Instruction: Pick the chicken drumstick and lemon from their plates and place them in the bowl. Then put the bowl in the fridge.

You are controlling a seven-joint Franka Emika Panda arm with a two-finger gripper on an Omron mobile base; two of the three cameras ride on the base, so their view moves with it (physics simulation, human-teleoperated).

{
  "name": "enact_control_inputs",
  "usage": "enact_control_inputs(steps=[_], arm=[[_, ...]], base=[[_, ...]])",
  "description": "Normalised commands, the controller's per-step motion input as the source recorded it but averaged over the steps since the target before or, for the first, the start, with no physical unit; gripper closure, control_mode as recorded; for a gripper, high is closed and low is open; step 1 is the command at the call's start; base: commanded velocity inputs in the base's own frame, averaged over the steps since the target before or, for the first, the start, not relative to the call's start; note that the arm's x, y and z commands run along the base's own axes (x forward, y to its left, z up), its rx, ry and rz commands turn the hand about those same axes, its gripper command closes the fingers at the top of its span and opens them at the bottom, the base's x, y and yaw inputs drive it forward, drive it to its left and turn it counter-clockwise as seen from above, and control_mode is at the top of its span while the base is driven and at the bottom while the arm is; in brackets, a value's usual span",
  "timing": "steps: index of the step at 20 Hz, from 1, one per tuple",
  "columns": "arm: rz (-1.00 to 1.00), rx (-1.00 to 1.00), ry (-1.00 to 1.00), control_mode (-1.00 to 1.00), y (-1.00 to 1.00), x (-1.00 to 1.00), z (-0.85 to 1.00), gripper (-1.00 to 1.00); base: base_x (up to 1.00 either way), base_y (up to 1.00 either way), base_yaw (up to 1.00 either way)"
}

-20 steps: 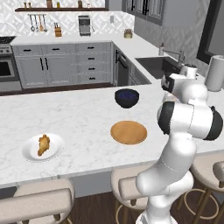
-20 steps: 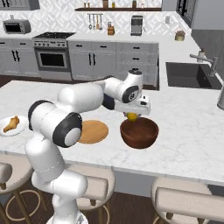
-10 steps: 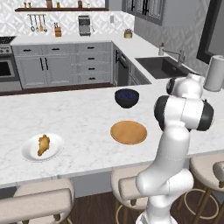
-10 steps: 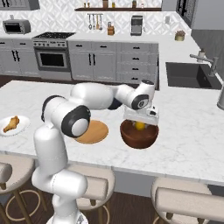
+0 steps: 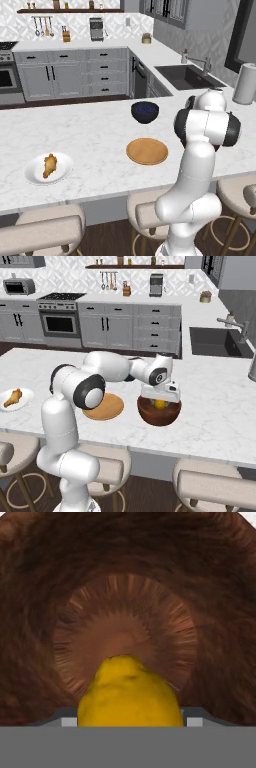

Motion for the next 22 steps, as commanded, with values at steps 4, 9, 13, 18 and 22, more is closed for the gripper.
enact_control_inputs(steps=[4, 9, 13, 18, 22], arm=[[0.0, 0.0, -0.04, -1.0, 0.0, 0.0, -0.01, -1.0], [0.03, 0.0, -0.01, -1.0, 0.0, 0.05, 0.0, -1.0], [0.0, 0.0, 0.0, -1.0, 0.0, 0.04, 0.0, -1.0], [0.0, 0.0, 0.0, -1.0, 0.06, 0.02, 0.25, -1.0], [0.04, -0.01, 0.0, -1.0, 0.7, 0.0, 0.88, -1.0]], base=[[0.0, 0.0, 0.0], [0.0, 0.0, 0.0], [0.0, 0.0, 0.0], [0.0, 0.0, 0.0], [0.0, 0.0, 0.0]])
